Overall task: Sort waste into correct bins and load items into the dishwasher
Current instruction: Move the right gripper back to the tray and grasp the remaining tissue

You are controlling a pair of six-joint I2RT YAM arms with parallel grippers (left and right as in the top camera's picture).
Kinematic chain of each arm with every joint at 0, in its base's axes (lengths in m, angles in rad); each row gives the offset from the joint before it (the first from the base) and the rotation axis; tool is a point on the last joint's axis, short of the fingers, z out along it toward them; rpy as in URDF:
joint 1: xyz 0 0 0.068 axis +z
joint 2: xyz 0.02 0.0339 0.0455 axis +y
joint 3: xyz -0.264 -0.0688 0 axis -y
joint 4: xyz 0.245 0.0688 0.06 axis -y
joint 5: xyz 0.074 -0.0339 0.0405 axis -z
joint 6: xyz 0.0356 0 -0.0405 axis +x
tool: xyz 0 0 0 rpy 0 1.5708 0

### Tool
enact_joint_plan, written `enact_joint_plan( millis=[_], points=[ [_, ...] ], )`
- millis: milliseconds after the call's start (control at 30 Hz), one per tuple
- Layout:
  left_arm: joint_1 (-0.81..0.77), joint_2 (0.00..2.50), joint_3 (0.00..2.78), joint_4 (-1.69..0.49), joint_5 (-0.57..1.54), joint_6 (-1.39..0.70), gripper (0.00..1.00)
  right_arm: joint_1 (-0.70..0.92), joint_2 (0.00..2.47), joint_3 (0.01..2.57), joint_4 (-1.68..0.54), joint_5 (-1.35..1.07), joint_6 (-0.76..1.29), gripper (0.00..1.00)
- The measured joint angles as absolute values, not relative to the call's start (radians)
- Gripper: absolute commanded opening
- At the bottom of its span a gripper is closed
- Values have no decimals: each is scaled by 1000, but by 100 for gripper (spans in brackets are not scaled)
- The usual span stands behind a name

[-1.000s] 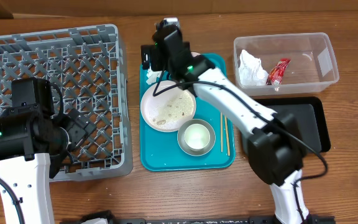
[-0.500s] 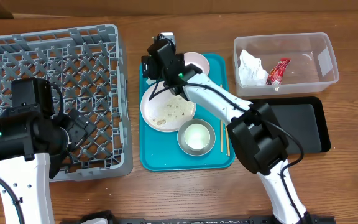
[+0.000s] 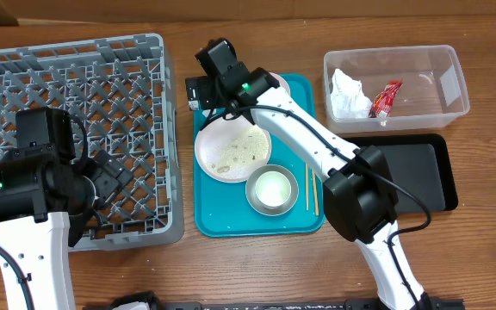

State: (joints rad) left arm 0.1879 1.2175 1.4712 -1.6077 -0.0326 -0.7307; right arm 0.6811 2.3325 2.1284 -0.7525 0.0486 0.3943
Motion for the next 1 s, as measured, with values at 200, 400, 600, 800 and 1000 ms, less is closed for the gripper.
enact_joint_plan(
  millis=[200, 400, 600, 800, 1000],
  points=[
    [188, 1217, 1471, -1607, -33, -731, 100, 681, 2333, 2149, -689, 18, 388, 93],
    [188, 1217, 1471, -1608, -33, -731, 100, 682, 2365, 2149, -589, 44, 402, 85],
    [188, 1217, 1471, -1607, -33, -731, 100, 682, 2480, 2149, -559, 113, 421, 80],
    [188, 1217, 1471, -1607, -33, -731, 100, 682, 2556, 2149, -527, 166, 447, 79],
    [188, 1217, 1471, -1608, -33, -731, 100, 683, 2566, 2149, -523, 192, 456, 67]
  ],
)
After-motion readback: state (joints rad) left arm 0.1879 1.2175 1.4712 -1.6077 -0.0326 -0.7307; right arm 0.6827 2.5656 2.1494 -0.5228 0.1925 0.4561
